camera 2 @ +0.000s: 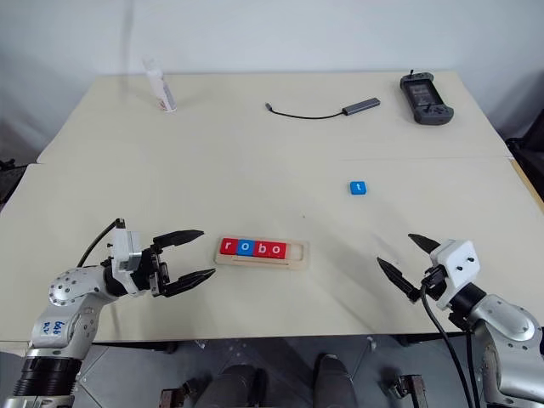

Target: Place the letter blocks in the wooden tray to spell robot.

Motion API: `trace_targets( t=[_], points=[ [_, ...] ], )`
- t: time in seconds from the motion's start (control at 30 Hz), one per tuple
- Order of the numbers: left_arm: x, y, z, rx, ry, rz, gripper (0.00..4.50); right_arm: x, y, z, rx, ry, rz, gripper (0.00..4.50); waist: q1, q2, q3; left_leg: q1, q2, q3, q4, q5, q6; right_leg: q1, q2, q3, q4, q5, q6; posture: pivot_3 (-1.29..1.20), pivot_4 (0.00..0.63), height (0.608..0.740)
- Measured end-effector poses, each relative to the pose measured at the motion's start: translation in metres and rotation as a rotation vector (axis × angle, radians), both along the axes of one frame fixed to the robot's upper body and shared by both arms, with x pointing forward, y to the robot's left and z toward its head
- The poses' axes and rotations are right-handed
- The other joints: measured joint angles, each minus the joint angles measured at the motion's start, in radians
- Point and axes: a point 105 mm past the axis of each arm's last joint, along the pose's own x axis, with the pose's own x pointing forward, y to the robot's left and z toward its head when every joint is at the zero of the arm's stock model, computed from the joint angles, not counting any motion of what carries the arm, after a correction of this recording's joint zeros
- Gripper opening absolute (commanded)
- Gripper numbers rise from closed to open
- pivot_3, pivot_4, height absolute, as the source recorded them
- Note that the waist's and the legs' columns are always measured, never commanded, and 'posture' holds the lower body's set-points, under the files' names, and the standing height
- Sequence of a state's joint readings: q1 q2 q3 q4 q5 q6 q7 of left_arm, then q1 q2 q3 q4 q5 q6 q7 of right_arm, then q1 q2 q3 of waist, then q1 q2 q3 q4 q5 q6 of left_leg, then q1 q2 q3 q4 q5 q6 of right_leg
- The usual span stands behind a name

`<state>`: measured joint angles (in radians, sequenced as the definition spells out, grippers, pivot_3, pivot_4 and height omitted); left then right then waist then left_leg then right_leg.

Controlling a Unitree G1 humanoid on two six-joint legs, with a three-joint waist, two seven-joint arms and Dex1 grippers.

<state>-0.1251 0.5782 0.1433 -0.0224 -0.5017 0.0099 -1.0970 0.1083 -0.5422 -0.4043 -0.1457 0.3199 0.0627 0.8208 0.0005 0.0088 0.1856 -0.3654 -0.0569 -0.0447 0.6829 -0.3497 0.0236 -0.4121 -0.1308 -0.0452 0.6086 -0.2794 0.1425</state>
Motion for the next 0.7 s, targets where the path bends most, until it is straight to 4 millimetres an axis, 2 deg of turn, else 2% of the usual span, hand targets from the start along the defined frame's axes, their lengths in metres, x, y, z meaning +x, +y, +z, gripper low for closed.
trace_targets(
  t=[0.13,0.37,0.53,0.6,0.7],
  points=[
    [0.000,0.000,0.001,0.002,-0.006,-0.007,4.50,0.011,-0.003,0.005,0.035,-0.019,-0.034,4.45,-0.002,0.000,0.000,0.000,0.000,0.000,0.000,0.000,0.000,0.000,0.000,0.001,0.001,0.000,0.000,0.00,0.150,0.740],
    [0.004,-0.001,0.003,0.003,-0.016,0.005,4.50,0.070,0.031,0.044,0.083,0.036,0.007,4.45,0.000,0.000,0.000,-0.001,0.001,-0.003,0.000,0.001,-0.001,-0.002,-0.001,-0.001,0.001,-0.001,-0.001,0.00,0.150,0.740],
    [0.004,-0.003,0.004,0.001,-0.024,0.018,4.50,0.117,0.049,0.054,0.103,0.165,-0.059,4.45,-0.002,0.000,0.000,-0.003,-0.001,-0.003,0.000,0.001,-0.001,-0.003,-0.002,-0.001,0.001,-0.001,-0.001,0.00,0.150,0.740],
    [0.004,-0.004,0.004,-0.003,-0.029,0.021,4.50,0.134,0.049,0.056,0.109,0.194,-0.129,4.45,-0.003,0.000,0.000,-0.003,-0.001,-0.003,0.000,0.001,-0.001,-0.003,-0.001,-0.002,0.001,-0.001,-0.002,0.00,0.150,0.740],
    [0.003,-0.004,0.002,-0.009,-0.022,0.036,4.50,0.153,0.049,0.045,0.107,0.247,-0.234,4.45,-0.004,0.000,0.000,-0.004,-0.001,-0.003,-0.001,0.001,-0.001,-0.004,-0.001,-0.002,0.001,-0.001,-0.002,0.00,0.150,0.740]
  ],
)
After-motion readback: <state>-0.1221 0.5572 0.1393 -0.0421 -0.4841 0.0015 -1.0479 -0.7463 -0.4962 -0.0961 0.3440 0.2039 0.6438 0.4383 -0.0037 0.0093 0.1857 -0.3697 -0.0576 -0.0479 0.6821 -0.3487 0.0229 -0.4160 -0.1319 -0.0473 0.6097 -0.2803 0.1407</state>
